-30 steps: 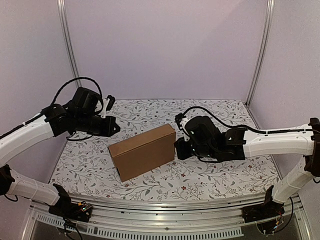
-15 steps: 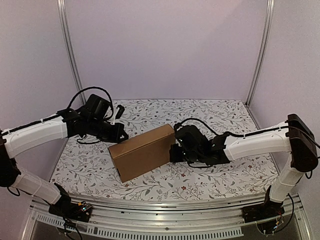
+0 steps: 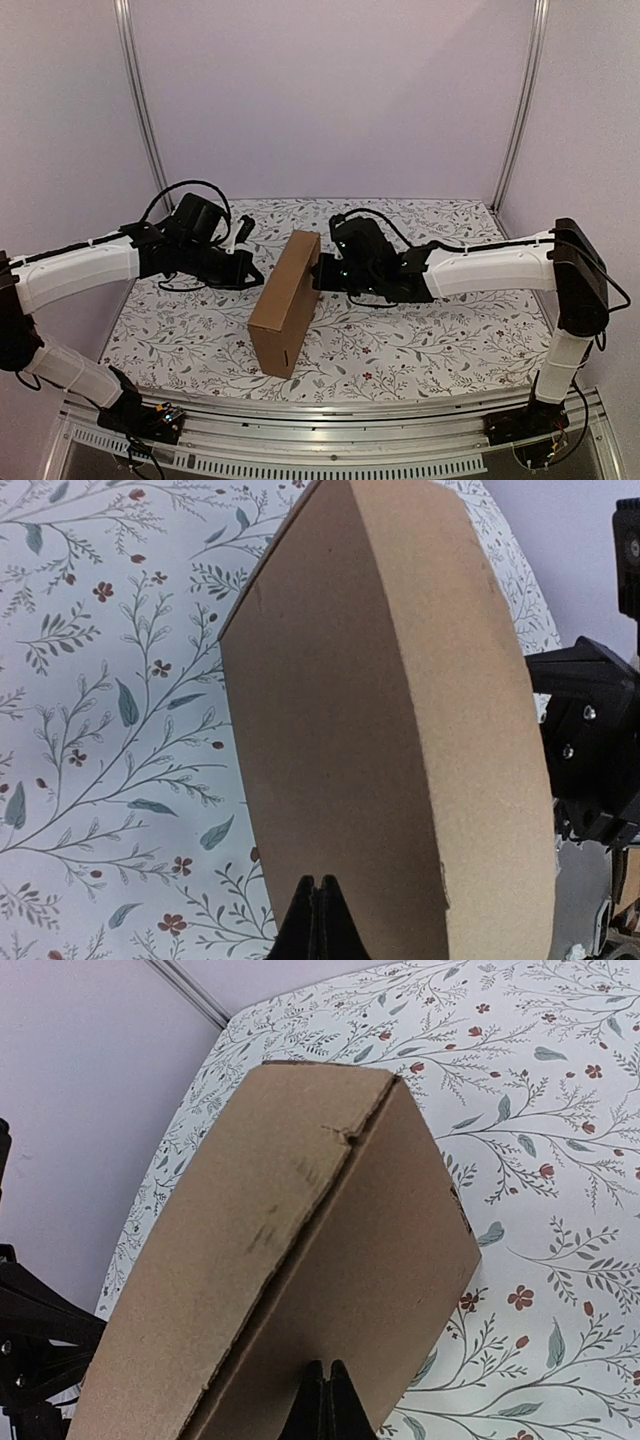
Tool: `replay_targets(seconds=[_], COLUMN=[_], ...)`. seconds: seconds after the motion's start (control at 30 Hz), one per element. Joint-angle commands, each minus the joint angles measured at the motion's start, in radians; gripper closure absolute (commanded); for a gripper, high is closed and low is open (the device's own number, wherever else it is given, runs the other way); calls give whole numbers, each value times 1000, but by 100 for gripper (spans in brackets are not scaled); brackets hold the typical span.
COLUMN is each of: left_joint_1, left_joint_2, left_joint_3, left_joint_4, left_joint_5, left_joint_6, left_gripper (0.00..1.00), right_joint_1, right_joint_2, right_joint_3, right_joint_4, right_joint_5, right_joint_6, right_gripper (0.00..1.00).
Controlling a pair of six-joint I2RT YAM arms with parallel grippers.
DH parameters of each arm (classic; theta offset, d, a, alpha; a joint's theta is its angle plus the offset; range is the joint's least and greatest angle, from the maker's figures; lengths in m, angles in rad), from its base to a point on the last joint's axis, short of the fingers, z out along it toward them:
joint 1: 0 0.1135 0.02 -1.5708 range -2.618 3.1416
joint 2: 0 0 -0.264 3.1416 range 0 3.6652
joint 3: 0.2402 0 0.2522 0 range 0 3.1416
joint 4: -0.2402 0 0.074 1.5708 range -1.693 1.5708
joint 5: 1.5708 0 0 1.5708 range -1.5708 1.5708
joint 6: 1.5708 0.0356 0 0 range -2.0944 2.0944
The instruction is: Fold the paper box
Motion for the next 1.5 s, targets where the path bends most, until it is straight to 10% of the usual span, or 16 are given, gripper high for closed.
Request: replay_targets(seconds=[0.0, 0.57, 1.47], left_joint_1=[13, 13, -16], left_joint_2=[7, -1, 24], left_joint_3=[-19, -5, 26], left_joint_4=[17, 29, 41], left_joint_5=[7, 35, 64], left_joint_6=[-4, -27, -46], left_gripper=[100, 100, 100], right_joint_1=[-16, -46, -43], right_joint_2=[49, 49, 332], right_joint_3=[41, -166, -49], right_joint_4=[-5, 97, 274], right_joint_5=[-29, -160, -399], right_joint_6=[-7, 32, 202], right_gripper=[100, 100, 100])
